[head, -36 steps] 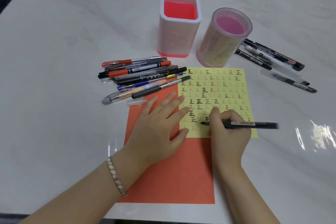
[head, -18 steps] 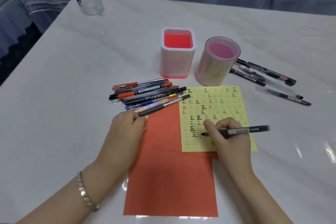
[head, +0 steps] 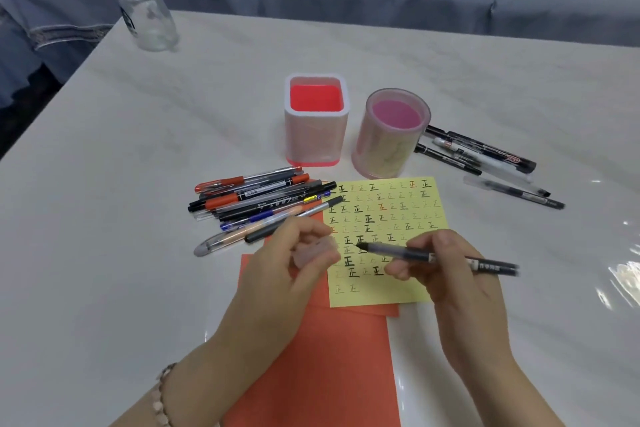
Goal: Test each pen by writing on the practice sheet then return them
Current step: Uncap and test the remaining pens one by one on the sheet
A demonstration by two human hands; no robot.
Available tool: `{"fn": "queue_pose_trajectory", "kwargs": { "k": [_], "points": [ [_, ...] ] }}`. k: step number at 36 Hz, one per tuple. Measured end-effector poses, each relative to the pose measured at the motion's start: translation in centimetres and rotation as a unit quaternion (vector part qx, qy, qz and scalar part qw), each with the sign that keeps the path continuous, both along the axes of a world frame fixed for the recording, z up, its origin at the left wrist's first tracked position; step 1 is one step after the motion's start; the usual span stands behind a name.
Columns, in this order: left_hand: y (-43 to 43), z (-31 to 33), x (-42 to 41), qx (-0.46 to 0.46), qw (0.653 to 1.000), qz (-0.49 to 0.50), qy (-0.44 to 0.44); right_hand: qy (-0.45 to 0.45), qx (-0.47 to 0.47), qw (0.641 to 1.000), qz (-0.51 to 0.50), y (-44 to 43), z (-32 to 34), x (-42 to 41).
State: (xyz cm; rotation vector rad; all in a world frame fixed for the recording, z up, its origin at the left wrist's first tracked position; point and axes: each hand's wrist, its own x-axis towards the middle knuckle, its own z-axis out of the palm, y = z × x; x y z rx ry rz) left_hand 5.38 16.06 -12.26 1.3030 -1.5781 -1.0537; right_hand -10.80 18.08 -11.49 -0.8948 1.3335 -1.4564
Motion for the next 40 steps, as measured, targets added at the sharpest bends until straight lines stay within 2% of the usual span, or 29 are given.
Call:
{"fn": "queue_pose_trajectory", "kwargs": {
  "k": [13,22,26,32,36,40],
  "points": [
    [0.1,0.6,-0.6,0.033,0.997,-0.041,0.049,0.008,-0.007,1.0,0.008,0.5,0.9,-0.6],
    [0.8,0.9,-0.8,0.014,0.991,-0.126,-0.052,0.048,0.023,0.997,0.05,0.6,1.2,-1.1],
    [1.1,1.1,-1.1,0.031,0.98,-0.173,-0.097,0.024,0.053,0.998,0.033,0.5,1.3,-1.2],
    [-0.1,0.5,-2.3,0.033,0.981,-0.177,-0.066,0.009,0.042,0.999,0.012,0.0,0.7,-1.4],
    [-1.3,1.1,-3.4,0.115,0.969,-0.22,-0.006,0.02,0.016,0.999,0.022,-0.4,0.6,-3.0],
    [-2.5,1.9,-5.1,0.279,0.917,-0.262,0.114,0.04,-0.003,0.998,0.058,-0.7,0.2,-4.9]
  ]
}}
